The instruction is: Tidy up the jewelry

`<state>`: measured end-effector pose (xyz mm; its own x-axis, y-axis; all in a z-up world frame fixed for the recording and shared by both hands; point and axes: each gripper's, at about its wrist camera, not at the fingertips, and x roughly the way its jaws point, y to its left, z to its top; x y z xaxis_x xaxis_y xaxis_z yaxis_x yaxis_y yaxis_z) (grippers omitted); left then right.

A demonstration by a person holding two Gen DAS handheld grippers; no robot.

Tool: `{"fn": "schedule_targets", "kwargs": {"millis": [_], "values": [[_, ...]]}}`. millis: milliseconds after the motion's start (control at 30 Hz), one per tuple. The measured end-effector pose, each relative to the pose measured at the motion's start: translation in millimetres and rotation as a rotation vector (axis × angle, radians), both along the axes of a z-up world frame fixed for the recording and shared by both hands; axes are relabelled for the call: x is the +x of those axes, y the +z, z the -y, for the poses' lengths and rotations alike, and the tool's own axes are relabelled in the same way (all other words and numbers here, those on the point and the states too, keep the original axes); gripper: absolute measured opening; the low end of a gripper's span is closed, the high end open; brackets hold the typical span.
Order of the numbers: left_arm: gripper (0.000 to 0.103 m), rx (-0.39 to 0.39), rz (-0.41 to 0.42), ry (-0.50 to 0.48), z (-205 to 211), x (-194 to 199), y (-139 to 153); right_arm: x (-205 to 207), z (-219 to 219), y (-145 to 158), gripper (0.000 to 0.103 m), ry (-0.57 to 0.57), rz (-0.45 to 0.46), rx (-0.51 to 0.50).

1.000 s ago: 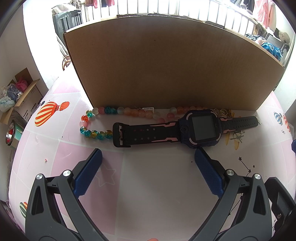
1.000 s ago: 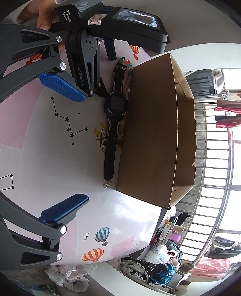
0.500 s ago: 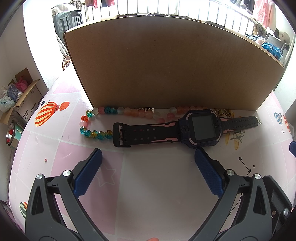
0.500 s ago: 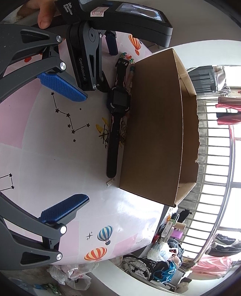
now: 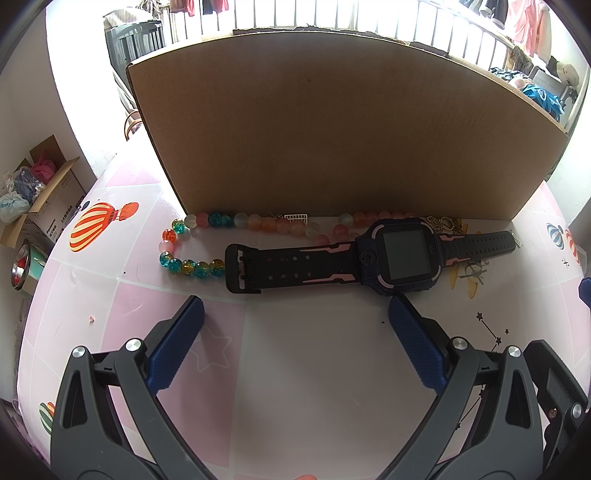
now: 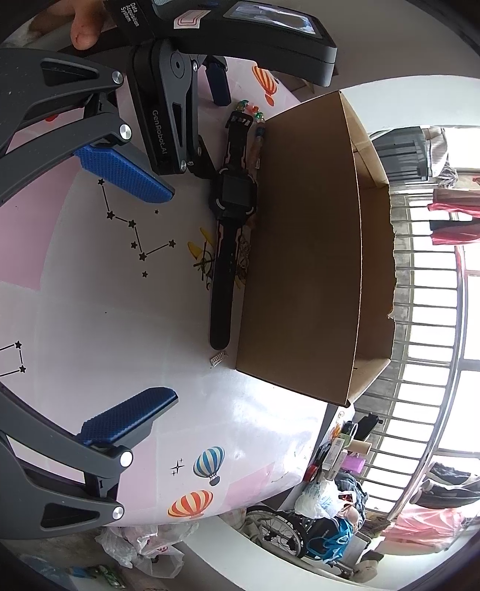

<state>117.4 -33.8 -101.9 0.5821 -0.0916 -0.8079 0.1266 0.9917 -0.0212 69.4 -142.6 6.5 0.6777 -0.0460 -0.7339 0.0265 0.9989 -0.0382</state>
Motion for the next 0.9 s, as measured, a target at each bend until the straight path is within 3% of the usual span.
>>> {"fn": "schedule_targets", "kwargs": {"millis": [300,533,600,633,733,833,900], "values": [[0.096,-0.001,0.000,-0.005,-1.5,-0.5,1.4,8.0,1.6,-0.9,0.098,-0.019,-0.009,0.024],[0.093,-0.057,0.020,-0.110,-19.8,-8.9,13.2,18.4,6.9,2.1,0.098,-0.017,-0.014,0.073],[0.074,-0.028,0.059,-0.176,-24.5,-10.6,20.4,21.5,9.1,1.3,0.098,-0.016,-0.020,0.091],[0.072,-0.015,0.067,-0.227,-22.3,-9.8,23.5,23.3,11.5,1.3,0.098,-0.015,-0.023,0.108],[0.072,0.024,0.114,-0.424,-9.7,-8.7,31.8,27.0,18.2,1.4,0.098,-0.004,-0.035,0.151],[0.072,-0.027,0.105,-0.593,-2.1,-3.1,37.2,25.1,20.2,4.8,0.098,0.025,-0.019,0.169],[0.072,0.050,0.117,-0.673,7.2,-0.9,35.0,24.9,23.4,4.9,0.098,0.019,-0.021,0.186]]}}
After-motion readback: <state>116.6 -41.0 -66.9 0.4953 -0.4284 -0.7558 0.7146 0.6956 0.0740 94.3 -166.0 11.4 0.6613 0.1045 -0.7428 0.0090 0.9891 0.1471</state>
